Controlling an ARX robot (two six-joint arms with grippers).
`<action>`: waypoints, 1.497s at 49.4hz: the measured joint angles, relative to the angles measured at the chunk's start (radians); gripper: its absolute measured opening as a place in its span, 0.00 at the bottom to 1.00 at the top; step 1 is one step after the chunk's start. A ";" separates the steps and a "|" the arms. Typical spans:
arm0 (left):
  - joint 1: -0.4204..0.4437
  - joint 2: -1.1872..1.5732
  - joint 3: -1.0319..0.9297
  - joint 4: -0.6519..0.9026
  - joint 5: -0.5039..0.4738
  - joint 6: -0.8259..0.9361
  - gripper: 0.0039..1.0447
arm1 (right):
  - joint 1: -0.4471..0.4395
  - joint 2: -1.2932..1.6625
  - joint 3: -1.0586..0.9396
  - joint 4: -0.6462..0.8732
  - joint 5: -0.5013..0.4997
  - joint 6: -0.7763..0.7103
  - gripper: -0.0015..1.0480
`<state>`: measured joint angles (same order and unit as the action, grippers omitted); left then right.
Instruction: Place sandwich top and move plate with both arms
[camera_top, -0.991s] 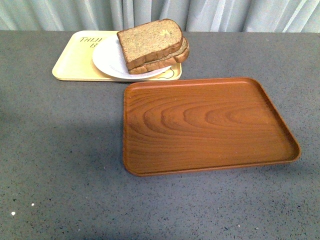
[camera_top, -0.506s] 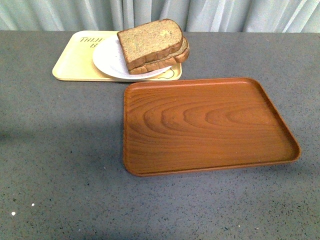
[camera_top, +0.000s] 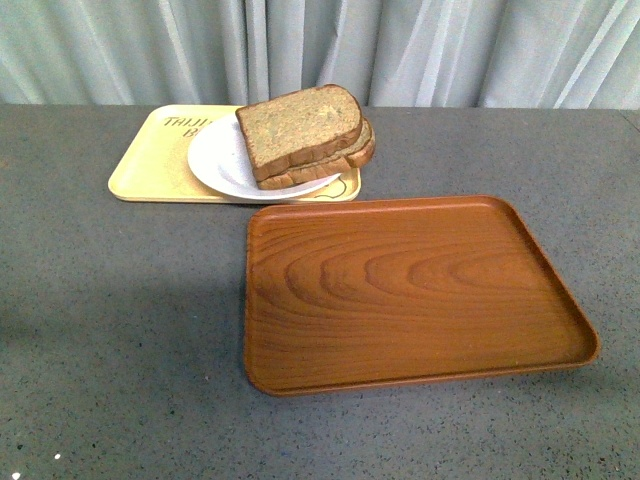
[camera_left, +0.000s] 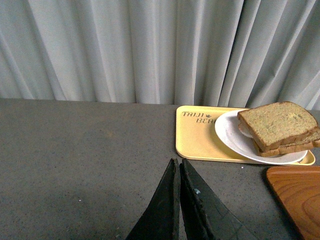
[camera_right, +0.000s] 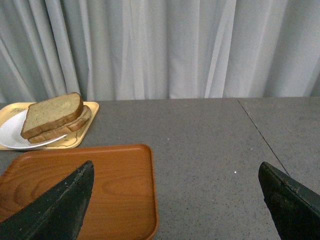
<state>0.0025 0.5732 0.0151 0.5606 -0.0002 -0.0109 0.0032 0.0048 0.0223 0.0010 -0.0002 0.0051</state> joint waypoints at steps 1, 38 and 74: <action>0.000 -0.006 0.000 -0.006 0.000 0.000 0.01 | 0.000 0.000 0.000 0.000 0.000 0.000 0.91; 0.000 -0.332 0.000 -0.317 0.000 0.000 0.01 | 0.000 0.000 0.000 0.000 0.000 0.000 0.91; -0.001 -0.557 0.000 -0.561 0.000 0.000 0.12 | 0.000 0.000 0.000 0.000 0.000 0.000 0.91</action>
<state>0.0013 0.0158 0.0147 -0.0002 -0.0002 -0.0105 0.0036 0.0048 0.0223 0.0006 -0.0002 0.0048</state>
